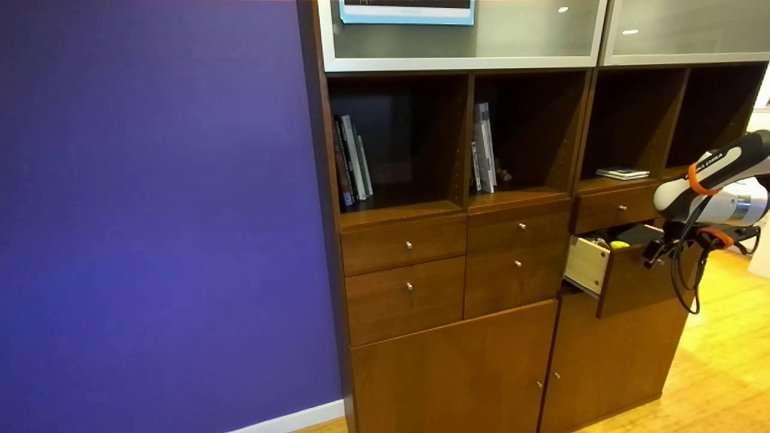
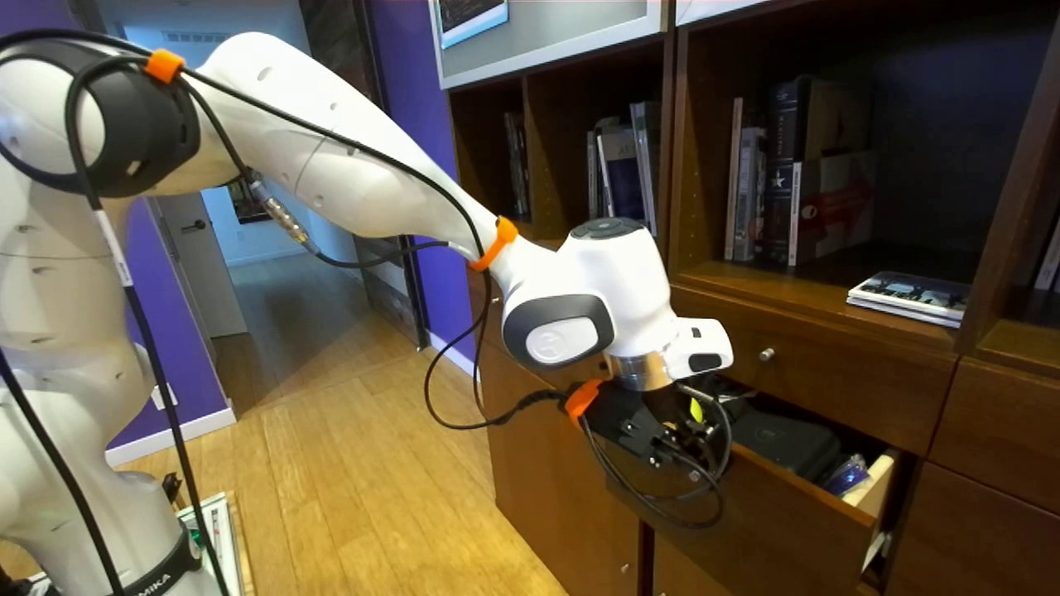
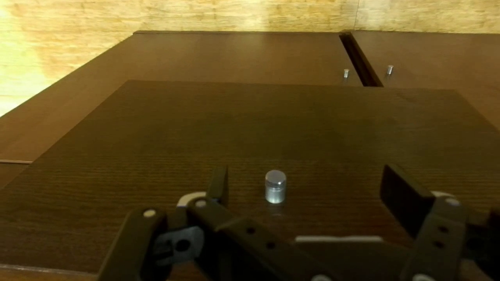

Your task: Close the open drawer fully

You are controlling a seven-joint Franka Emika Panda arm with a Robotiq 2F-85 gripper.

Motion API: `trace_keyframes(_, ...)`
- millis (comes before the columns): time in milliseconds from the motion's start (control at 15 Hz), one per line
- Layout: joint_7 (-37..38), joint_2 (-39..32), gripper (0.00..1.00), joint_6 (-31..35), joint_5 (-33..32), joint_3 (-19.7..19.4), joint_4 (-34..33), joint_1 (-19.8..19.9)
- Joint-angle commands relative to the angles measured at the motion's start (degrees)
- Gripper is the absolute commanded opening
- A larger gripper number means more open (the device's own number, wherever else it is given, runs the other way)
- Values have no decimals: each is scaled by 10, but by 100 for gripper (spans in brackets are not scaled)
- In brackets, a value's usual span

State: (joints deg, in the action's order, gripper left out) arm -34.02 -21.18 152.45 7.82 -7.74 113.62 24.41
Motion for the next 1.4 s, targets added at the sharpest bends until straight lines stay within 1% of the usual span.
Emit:
trace_keyframes(0,-6,-10,100,11,11,15,-10,9)
trace_keyframes(267,-13,-35,100,27,23,35,-35,16)
trace_keyframes(400,-24,-49,100,40,41,52,-48,29)
trace_keyframes(800,-65,-101,100,85,96,120,-101,78)
trace_keyframes(1000,-76,-125,100,100,104,151,-127,99)
trace_keyframes(1333,-92,-159,100,114,98,198,-163,134)
